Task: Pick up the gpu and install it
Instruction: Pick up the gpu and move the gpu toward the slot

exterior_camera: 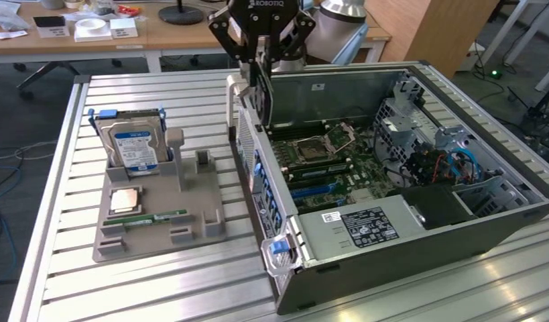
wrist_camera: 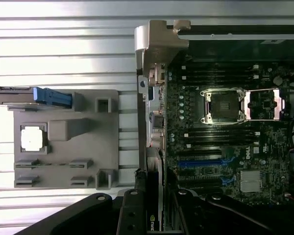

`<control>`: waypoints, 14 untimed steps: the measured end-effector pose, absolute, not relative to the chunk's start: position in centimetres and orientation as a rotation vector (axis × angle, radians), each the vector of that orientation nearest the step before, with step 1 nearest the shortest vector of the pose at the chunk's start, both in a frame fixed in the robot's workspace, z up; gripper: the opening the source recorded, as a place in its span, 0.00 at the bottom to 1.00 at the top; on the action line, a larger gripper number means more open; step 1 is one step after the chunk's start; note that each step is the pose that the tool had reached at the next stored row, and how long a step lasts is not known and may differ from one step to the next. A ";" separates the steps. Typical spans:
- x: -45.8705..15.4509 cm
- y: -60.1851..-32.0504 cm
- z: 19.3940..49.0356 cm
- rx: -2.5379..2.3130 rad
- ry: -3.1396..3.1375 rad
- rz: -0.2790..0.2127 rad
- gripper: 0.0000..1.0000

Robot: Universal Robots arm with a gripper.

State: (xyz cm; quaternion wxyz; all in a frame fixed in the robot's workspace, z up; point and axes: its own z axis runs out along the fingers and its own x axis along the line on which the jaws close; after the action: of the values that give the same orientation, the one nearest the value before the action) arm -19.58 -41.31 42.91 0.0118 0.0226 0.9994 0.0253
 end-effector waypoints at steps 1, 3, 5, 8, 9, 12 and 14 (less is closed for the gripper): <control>-19.4 -41.3 42.9 0.070 3.116 0.079 0.26; -18.9 -41.3 42.9 0.071 3.116 0.079 0.26; -18.5 -41.2 42.9 0.071 3.116 0.079 0.26; -17.8 -41.2 42.9 0.070 3.116 0.079 0.26; -17.5 -41.1 42.9 0.070 3.116 0.079 0.26; -16.7 -41.1 42.9 0.071 3.116 0.079 0.26; -16.2 -41.1 42.9 0.071 3.116 0.079 0.26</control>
State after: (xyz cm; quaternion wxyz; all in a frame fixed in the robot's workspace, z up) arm -16.23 -41.05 42.91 0.0118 0.0226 0.9994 0.0254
